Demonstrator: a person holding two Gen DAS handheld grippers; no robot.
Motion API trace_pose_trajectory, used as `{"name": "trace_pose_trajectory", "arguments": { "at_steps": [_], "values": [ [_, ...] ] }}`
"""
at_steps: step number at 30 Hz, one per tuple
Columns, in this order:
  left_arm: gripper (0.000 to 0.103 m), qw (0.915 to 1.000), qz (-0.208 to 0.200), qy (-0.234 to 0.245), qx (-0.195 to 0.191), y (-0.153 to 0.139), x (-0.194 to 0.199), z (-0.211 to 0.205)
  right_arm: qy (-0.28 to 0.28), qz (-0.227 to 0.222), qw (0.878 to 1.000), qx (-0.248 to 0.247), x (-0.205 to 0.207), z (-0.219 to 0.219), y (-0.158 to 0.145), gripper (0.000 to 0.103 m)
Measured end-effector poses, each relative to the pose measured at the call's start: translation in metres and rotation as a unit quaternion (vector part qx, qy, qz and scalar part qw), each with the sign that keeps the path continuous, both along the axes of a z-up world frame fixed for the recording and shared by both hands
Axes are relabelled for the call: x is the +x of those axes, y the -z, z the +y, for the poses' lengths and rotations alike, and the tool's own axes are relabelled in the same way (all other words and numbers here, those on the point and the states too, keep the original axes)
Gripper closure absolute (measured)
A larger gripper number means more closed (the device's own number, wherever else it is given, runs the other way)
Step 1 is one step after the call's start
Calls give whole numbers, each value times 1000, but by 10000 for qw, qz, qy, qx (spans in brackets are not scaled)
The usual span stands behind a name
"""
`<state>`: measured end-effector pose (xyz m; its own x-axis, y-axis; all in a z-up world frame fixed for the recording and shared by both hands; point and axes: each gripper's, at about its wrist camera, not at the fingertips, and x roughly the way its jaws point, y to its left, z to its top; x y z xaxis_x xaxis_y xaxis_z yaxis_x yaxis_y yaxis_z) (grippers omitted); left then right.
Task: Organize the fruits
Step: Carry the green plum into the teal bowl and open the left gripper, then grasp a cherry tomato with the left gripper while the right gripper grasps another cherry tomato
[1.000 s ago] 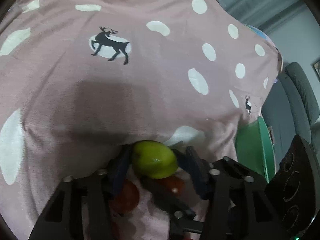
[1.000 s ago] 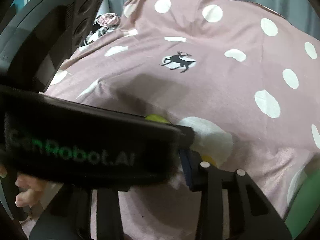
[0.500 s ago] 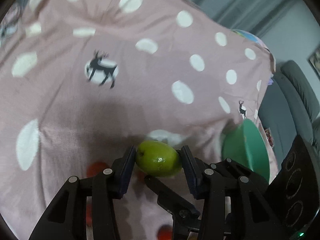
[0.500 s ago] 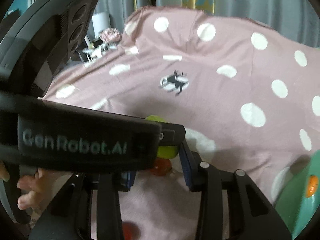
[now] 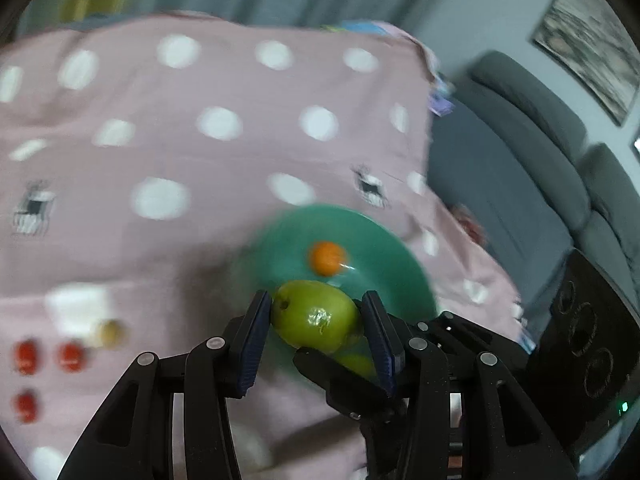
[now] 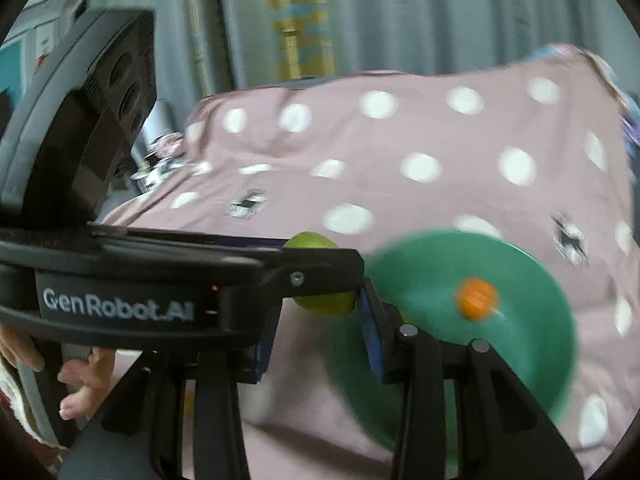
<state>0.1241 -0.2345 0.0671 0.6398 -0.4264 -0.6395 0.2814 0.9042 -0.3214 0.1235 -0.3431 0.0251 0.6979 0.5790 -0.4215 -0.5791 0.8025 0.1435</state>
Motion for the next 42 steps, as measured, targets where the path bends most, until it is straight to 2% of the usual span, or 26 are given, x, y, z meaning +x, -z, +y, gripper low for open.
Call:
{"name": "trace_pose_trajectory", "arguments": {
  "at_steps": [4, 9, 10, 11, 12, 14, 16, 20, 23, 25, 26, 28, 30, 33, 36, 38, 40, 42],
  "values": [
    [56, 9986, 410, 321, -129, 28, 25, -50, 447, 314, 9985, -21, 12, -48, 27, 64],
    [56, 9967, 666, 432, -139, 46, 39, -80, 860, 521, 9949, -9, 27, -67, 46, 63],
    [51, 9952, 865, 423, -148, 50, 42, -83, 974, 503, 9939, -90, 28, -69, 47, 57],
    [37, 9941, 972, 440, -166, 51, 41, -82, 1002, 502, 9935, -191, 28, -67, 50, 41],
    [31, 9935, 1024, 457, -208, 51, 41, -82, 996, 468, 9935, -305, 27, -66, 51, 32],
    [23, 9963, 750, 383, -184, 42, 32, -77, 969, 257, 9938, -485, 19, -64, 47, 21],
    [20, 9984, 457, 307, -110, 29, 22, -70, 905, 228, 9943, -520, 12, -61, 42, 14],
    [4, 9995, 258, 180, -80, 6, -6, -39, 547, 92, 9978, -355, -11, -52, 31, 3],
    [2, 9992, 299, 237, -104, -3, -34, -4, 210, -80, 9987, -468, -28, -34, 26, 1],
    [2, 9996, 243, 9, 157, -6, -58, 26, -31, -77, 9988, -490, -35, -16, 26, 1],
    [2, 9987, 155, -263, 413, -7, -74, 47, -174, -52, 9987, -468, -38, -7, 25, 1],
    [2, 9953, -20, -699, 676, -6, -97, 77, -524, 6, 9976, -454, -42, 17, 27, 1],
    [1, 9935, -37, -999, 537, 1, -115, 106, -778, 29, 9956, -527, -48, 42, 29, 1],
    [1, 9885, 374, -1435, 300, 25, -123, 147, -1225, 28, 9902, -664, -57, 80, 35, 1],
    [1, 9810, 626, -1807, 321, 48, -118, 166, -1463, 144, 9841, -1001, -62, 109, 47, 2],
    [1, 9795, 850, -1808, 258, 65, -111, 174, -1544, 138, 9803, -1221, -67, 122, 54, 2],
    [1, 9778, 930, -1823, 455, 74, -108, 173, -1642, 101, 9774, -1327, -70, 128, 58, 3],
    [1, 9785, 777, -1776, 711, 76, -107, 168, -1637, 54, 9778, -1305, -69, 130, 58, 3]
  ]
}}
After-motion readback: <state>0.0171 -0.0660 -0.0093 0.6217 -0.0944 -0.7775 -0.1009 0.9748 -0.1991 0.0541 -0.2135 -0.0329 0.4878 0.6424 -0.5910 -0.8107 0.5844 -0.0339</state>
